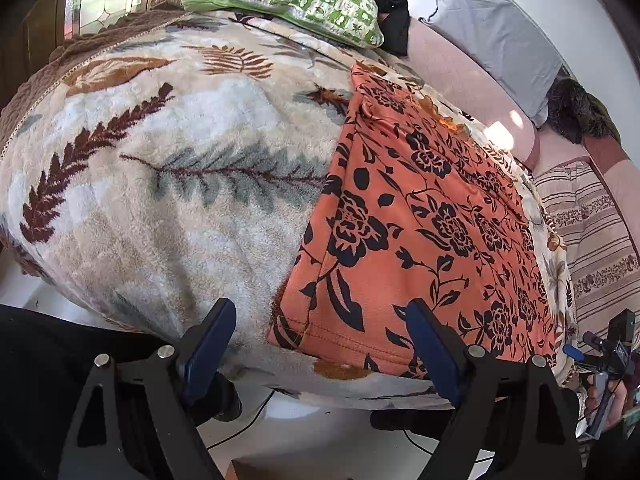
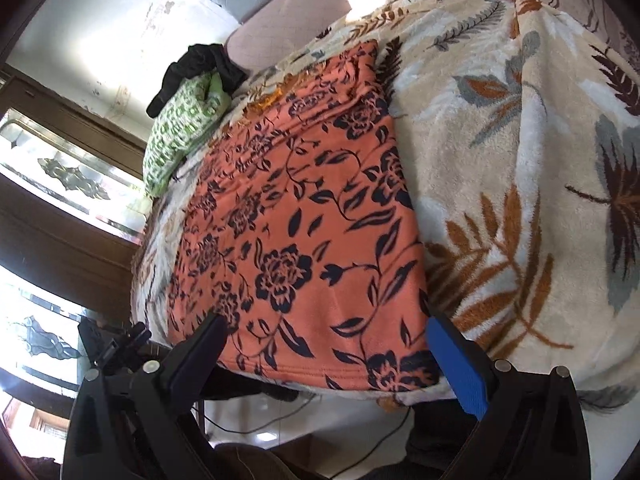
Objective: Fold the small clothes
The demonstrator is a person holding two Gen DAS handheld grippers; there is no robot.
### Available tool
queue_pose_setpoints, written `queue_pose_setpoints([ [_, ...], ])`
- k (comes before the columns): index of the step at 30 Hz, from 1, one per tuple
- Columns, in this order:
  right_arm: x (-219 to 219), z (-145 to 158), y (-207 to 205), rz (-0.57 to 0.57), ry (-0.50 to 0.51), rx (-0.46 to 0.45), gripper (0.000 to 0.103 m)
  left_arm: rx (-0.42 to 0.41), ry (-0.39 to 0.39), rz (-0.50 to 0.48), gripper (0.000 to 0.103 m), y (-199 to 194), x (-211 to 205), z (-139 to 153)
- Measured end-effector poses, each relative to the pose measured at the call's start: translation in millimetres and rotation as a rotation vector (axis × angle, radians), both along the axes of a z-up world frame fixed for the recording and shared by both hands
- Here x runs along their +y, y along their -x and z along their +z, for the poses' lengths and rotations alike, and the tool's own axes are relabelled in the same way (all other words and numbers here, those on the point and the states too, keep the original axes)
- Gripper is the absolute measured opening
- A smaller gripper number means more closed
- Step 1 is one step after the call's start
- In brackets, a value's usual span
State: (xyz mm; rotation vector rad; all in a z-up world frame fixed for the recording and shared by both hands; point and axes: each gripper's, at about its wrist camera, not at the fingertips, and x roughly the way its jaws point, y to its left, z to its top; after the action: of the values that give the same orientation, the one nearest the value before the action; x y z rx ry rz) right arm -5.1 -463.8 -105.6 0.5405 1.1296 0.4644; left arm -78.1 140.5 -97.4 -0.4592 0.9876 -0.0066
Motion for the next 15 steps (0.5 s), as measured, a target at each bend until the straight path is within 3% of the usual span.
queue_pose_setpoints([
  [5,-4.9,-15.2,-3.3,0.004,-0.046,0.022,0.101,0.036,0.024,0.008,0.087,-4.9,2.9,-10.5],
  [12,-1.5,-21.7,-15.1,-0.009,-0.052,0.022,0.101,0.017,0.011,-0.009,0.087,-9.9,-1.1,-9.2],
  [15,1.9,-29.7,-18.4,-0.003,-0.032,0.063,0.093,0.073,0.032,-0.011,0.086,-16.1,-0.8,-21.8],
])
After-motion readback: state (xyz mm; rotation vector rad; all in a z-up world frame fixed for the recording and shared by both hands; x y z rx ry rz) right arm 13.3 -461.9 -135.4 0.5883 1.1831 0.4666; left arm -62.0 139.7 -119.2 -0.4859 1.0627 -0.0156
